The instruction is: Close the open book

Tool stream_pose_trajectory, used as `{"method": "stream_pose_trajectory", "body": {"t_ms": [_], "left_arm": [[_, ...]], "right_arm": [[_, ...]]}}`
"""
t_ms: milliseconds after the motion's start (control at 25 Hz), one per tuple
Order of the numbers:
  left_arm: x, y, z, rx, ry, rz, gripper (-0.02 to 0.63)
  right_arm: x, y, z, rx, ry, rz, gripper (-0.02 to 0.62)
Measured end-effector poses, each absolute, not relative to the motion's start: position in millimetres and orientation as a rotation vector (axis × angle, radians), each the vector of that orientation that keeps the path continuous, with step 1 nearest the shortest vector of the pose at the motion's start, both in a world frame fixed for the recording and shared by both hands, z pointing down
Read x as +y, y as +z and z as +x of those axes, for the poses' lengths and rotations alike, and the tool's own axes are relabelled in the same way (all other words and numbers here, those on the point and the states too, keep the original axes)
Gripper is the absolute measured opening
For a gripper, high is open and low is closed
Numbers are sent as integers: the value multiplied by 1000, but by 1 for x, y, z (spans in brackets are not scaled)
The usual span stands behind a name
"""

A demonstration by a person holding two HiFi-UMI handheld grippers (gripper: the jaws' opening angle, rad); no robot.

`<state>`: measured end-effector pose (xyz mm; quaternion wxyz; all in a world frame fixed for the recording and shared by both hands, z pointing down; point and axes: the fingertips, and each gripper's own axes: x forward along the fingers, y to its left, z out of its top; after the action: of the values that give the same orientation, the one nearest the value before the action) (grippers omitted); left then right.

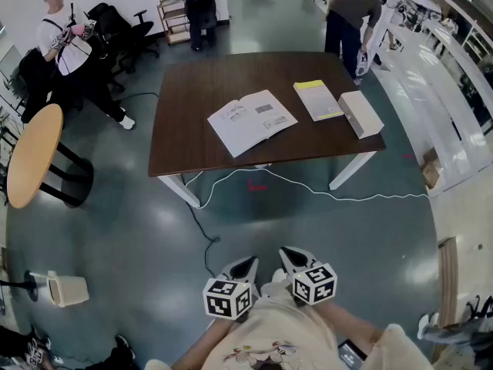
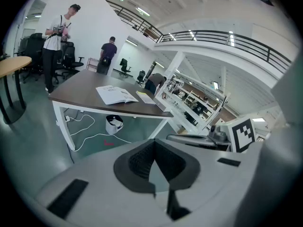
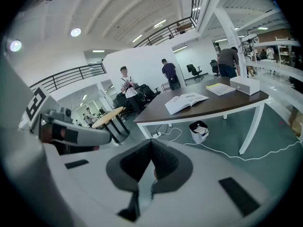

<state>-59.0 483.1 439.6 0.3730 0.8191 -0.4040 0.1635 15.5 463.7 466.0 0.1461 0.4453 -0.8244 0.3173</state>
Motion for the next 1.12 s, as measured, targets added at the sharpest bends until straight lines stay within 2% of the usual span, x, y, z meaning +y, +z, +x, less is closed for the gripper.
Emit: {"method": "stream_pose_trajectory", "body": {"t_ms": [440,1120], "left_arm": [[498,442,-34,-1007,423,2072,6],[495,449,9,-1088,367,2008,6]], "right_arm": [[471,454,14,-2430,955,1201,5],[479,464,52,-2523,1079,1059,6]]}}
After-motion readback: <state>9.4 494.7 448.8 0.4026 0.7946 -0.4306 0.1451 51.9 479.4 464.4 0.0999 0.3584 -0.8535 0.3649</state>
